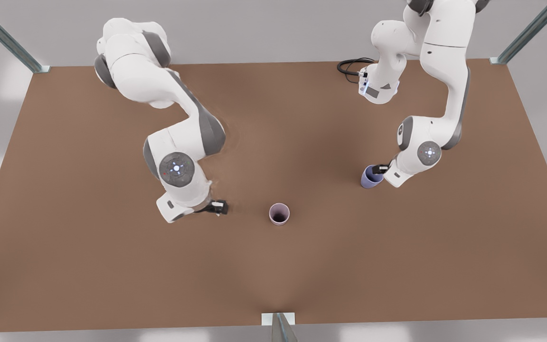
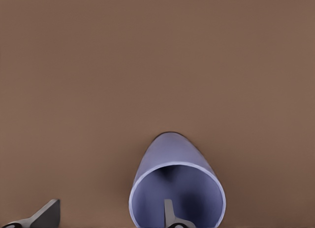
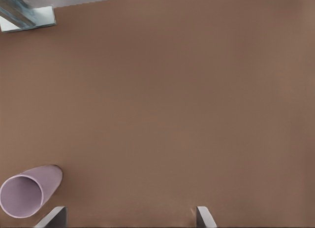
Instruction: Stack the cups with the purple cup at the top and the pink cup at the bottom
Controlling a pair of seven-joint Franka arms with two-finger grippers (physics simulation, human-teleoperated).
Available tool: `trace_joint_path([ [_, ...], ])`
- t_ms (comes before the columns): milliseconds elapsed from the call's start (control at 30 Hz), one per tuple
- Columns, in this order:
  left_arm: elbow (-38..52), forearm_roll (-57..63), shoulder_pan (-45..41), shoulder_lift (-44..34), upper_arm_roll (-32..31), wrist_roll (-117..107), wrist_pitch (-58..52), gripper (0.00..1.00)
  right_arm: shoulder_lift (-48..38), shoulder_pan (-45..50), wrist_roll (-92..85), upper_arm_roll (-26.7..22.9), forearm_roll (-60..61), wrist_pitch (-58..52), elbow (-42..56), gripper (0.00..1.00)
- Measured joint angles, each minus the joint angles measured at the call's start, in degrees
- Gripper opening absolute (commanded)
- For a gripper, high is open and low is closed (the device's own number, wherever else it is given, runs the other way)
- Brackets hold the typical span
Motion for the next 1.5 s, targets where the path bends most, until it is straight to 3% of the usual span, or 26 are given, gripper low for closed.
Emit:
trace_joint_path([
  [33, 0.0, 0.0, 0.0, 0.7, 0.0, 0.0, 0.1, 1.00, -5.9, -5.0, -7.0, -1.1, 2.2, -2.0, -6.7, 1.00],
  [100, 0.0, 0.0, 0.0, 1.5, 0.0, 0.0, 0.9, 1.00, -28.8, -13.8, -16.5, -0.1, 2.2, 16.3, -41.9, 1.00],
  [133, 0.0, 0.0, 0.0, 1.6, 0.0, 0.0, 1.4, 1.00, -32.8, -14.5, -23.7, -1.4, 2.5, 20.5, -49.7, 1.00],
  [200, 0.0, 0.0, -0.1, 1.7, 0.0, 0.0, 1.6, 0.78, -33.2, -18.3, -30.9, -5.0, 3.3, 17.0, -46.7, 1.00],
  [233, 0.0, -0.2, -0.5, 1.8, 0.0, 0.0, 1.8, 0.62, -31.3, -19.5, -31.2, -5.4, 3.4, 14.7, -44.2, 1.00],
  [300, -0.1, -1.1, -0.9, 2.1, -0.2, 0.0, 2.5, 0.47, -27.6, -17.2, -31.6, -5.8, 3.6, 14.2, -39.9, 1.00],
  [533, -0.1, -4.2, -0.8, 2.4, -0.4, 0.0, 3.0, 0.21, -24.8, -17.7, -32.8, -5.7, 4.6, 15.4, -39.5, 1.00],
  [833, -0.3, -4.9, -1.6, 2.5, -0.3, -0.6, 3.2, 0.21, -24.8, -17.8, -32.8, -5.5, 4.6, 15.4, -39.4, 1.00],
  [967, 2.0, -2.7, -4.1, -1.8, -0.2, -1.6, -0.4, 0.21, -24.8, -17.5, -32.5, -5.4, 4.4, 16.0, -39.3, 1.00],
  [1067, 20.8, -1.3, -8.0, 0.5, -0.1, -12.9, -18.9, 0.21, -25.0, -17.3, -32.4, -5.0, 4.4, 14.5, -39.1, 1.00],
  [1200, 52.1, -1.4, -16.0, 16.4, -0.4, -34.0, -34.1, 0.21, -24.9, -17.5, -32.8, -5.0, 4.5, 14.2, -38.8, 1.00],
  [1267, 58.2, -2.0, -18.1, 20.4, -1.6, -36.3, -33.5, 0.21, -24.9, -17.4, -32.9, -5.0, 4.5, 14.1, -38.7, 1.00],
  [1400, 59.3, -2.8, -18.2, 23.9, -6.1, -36.5, -23.0, 0.21, -24.9, -17.5, -33.0, -5.1, 4.5, 14.1, -38.7, 1.00],
  [1500, 64.7, -3.0, -18.5, 28.1, -7.7, -37.6, -21.6, 0.21, -24.9, -17.5, -33.0, -5.1, 4.5, 14.0, -38.8, 1.00],
])
